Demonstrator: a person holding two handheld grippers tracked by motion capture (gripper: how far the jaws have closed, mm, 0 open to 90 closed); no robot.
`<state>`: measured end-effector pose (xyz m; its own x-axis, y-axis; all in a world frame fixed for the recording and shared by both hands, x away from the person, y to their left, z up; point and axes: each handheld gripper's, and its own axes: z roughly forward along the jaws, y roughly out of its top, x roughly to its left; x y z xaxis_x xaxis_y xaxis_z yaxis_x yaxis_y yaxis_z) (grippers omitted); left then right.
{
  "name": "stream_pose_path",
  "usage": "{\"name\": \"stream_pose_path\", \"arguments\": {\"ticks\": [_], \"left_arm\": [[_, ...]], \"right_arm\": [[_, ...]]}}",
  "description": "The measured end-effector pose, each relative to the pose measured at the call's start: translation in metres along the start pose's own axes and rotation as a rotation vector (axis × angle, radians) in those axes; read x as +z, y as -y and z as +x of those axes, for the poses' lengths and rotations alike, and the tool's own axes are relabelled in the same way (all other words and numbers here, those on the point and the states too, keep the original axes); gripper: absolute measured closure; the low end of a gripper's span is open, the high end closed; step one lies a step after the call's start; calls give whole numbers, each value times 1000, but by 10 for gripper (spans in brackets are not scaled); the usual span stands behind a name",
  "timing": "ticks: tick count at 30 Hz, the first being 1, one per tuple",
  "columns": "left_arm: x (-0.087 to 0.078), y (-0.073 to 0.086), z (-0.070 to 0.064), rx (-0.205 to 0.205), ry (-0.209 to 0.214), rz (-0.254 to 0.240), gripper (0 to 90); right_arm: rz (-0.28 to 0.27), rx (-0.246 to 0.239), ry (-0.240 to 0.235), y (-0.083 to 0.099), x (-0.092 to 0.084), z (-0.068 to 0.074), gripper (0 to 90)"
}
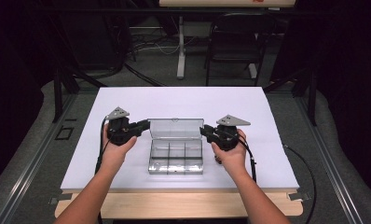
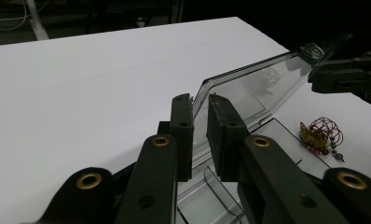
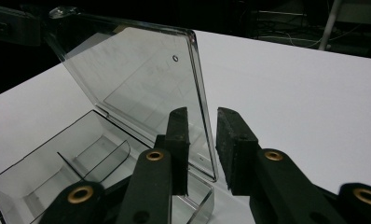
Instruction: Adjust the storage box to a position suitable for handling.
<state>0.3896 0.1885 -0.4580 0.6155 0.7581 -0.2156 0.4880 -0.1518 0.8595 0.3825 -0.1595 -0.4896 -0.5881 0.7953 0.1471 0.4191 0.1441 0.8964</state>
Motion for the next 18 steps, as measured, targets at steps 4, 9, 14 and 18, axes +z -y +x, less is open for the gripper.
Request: {"name": "stream_pose_path", "arguments": {"ticks": [4, 9, 14, 18], "left_arm": [[1, 0, 1, -3, -2, -1, 805], [2, -2, 2, -8, -1, 4, 806], [3, -2, 3, -15, -1, 1, 806], [4, -2, 3, -15, -1, 2, 805]], "right_arm": [[12, -1, -2, 1, 2, -1, 742], [20, 2, -7, 4, 8, -1, 741], [26, 6, -7, 5, 11, -2, 738], [22, 13, -7, 5, 13, -3, 736]]}}
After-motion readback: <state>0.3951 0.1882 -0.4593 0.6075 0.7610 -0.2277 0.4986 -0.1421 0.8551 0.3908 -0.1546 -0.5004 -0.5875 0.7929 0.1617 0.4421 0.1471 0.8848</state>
